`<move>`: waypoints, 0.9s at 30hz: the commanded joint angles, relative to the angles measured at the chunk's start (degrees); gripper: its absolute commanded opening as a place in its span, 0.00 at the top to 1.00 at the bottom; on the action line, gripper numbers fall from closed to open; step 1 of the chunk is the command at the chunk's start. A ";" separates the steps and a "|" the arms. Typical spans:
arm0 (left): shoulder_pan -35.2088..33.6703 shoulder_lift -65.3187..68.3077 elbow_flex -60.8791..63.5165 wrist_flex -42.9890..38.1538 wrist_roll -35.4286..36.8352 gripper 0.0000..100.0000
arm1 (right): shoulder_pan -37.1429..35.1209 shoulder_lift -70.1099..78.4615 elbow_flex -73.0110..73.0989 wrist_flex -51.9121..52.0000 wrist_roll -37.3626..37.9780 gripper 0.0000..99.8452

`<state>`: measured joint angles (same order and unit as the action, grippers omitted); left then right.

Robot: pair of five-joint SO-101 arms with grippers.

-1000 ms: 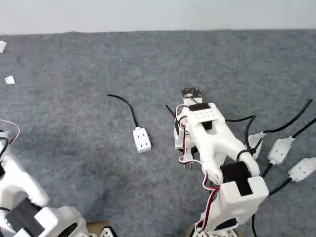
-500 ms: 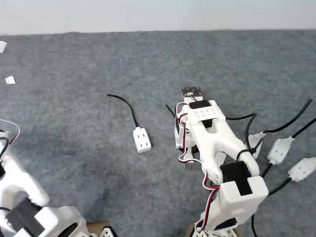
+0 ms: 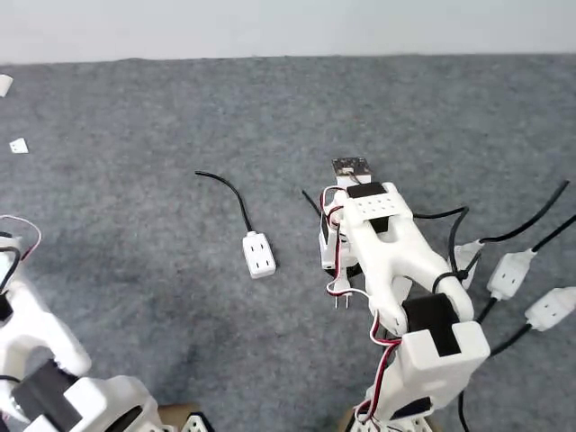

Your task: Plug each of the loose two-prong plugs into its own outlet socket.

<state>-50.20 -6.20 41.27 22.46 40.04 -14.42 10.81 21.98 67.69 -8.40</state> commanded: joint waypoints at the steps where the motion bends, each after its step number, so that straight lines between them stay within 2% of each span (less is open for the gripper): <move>1: 4.57 -0.26 -0.40 -1.49 -7.21 0.99 | 0.57 -3.21 -2.29 1.45 0.70 0.99; 5: 12.75 -0.35 1.71 -1.41 -19.96 0.99 | 0.13 -7.16 -2.90 4.70 2.11 0.99; 10: 25.49 -0.35 5.67 -1.32 -39.38 0.99 | -0.48 -20.62 -2.64 8.84 3.60 0.99; 13: 30.24 -0.53 6.99 1.05 -48.88 0.99 | -5.23 -30.11 -2.37 12.26 7.91 0.99; 16: 33.05 -0.26 5.05 8.00 -53.71 0.99 | -11.74 -38.90 -0.97 12.62 9.76 0.99; 21: 35.34 2.73 1.71 16.18 -61.01 0.99 | -22.02 -49.01 1.76 6.37 12.31 0.99; 24: 35.60 5.45 -1.98 22.07 -65.32 0.99 | -28.26 -49.63 1.93 5.05 11.34 0.99; 27: 36.66 7.21 -3.30 24.70 -69.98 0.99 | -31.43 -47.52 2.55 4.70 10.73 0.99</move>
<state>-14.95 0.66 41.54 44.53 -25.63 -42.99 -36.57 24.53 73.76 2.95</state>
